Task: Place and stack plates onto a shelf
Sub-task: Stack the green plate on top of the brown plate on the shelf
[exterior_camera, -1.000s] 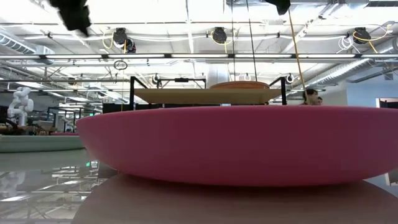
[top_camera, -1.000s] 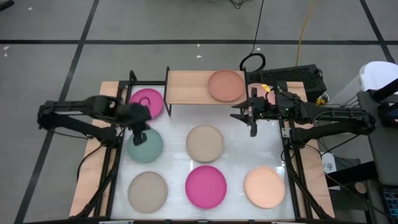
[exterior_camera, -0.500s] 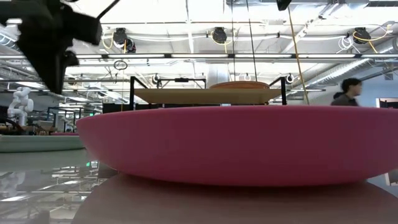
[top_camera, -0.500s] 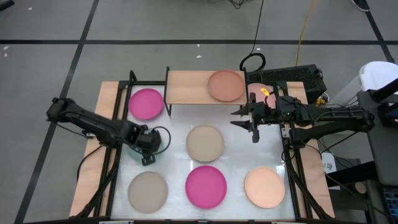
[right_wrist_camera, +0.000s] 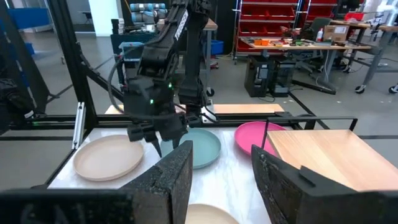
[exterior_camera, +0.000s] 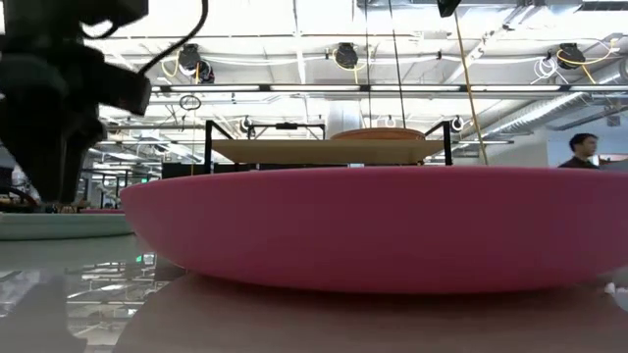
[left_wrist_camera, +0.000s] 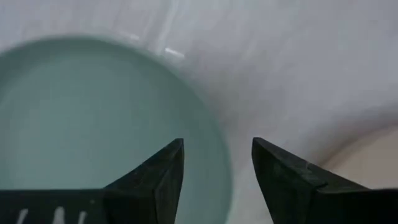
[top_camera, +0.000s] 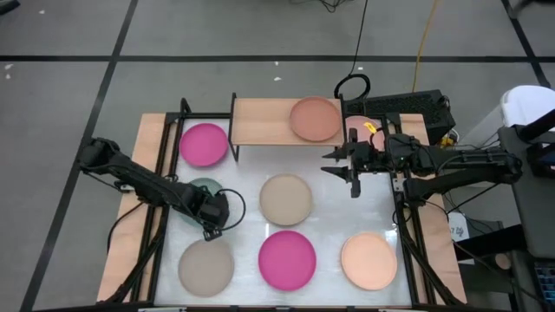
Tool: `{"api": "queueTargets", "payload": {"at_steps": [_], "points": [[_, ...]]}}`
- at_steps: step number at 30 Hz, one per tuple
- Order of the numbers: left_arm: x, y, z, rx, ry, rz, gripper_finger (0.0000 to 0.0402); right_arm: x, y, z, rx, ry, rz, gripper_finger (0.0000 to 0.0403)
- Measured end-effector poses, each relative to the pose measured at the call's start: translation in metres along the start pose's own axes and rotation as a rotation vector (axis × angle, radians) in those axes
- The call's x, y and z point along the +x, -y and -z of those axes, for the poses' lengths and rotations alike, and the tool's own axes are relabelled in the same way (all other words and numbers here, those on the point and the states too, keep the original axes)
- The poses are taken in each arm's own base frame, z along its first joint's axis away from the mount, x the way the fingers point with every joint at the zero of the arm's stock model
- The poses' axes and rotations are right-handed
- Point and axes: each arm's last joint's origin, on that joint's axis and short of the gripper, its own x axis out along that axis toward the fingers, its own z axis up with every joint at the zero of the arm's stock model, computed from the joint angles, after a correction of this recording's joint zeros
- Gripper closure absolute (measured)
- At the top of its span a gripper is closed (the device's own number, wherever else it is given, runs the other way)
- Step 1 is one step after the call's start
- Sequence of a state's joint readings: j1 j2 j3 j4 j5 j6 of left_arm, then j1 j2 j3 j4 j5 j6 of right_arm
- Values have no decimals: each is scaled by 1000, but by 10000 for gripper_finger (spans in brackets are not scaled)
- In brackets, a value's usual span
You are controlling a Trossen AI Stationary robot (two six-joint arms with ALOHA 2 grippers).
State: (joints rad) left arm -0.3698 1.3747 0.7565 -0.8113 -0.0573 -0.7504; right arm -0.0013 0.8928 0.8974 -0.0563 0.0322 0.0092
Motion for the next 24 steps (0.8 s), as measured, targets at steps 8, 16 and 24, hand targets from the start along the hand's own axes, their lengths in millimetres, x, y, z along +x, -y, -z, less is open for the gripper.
{"api": "queueTargets", "payload": {"at_steps": [8,16,24], "points": [[22,2,0,-13,-74,-78,206,0,-4,0,5,0,-17,259],[30,3,-1,-8,-100,-96,271,0,-7,0,9,0,-36,259],[20,8,-4,40,-148,-34,389,0,-7,0,9,0,-36,259]]}}
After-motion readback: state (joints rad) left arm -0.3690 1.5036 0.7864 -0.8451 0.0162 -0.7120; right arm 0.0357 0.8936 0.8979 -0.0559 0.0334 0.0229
